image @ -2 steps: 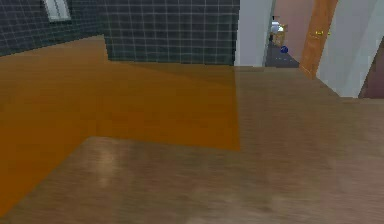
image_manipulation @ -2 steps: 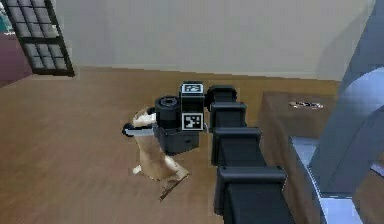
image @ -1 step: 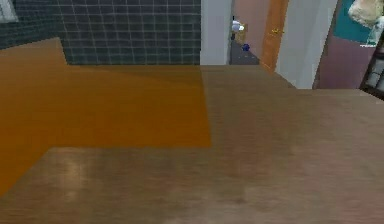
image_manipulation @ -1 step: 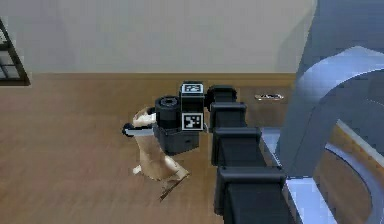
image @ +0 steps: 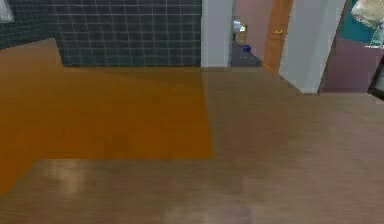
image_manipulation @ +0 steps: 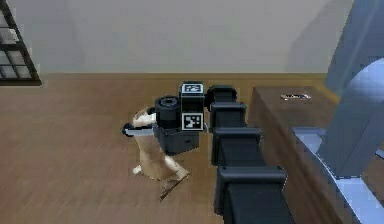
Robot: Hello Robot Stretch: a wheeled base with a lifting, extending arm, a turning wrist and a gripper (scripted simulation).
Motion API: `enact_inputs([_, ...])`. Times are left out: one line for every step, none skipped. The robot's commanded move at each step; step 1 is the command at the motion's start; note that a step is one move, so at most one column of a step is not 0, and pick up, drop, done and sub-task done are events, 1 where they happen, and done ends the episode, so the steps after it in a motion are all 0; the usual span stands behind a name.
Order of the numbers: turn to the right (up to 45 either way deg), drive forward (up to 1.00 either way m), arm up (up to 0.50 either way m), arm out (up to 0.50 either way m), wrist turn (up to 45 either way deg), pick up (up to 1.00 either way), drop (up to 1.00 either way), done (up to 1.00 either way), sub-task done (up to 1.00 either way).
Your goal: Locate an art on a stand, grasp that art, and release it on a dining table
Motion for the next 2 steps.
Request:
enact_inputs([-45.0, 0.0, 0.0, 0.0, 0.0, 0.0, 0.0, 0.0, 0.0])
enact_inputs([-18.0, 0.0, 0.0, 0.0, 0.0, 0.0, 0.0, 0.0, 0.0])
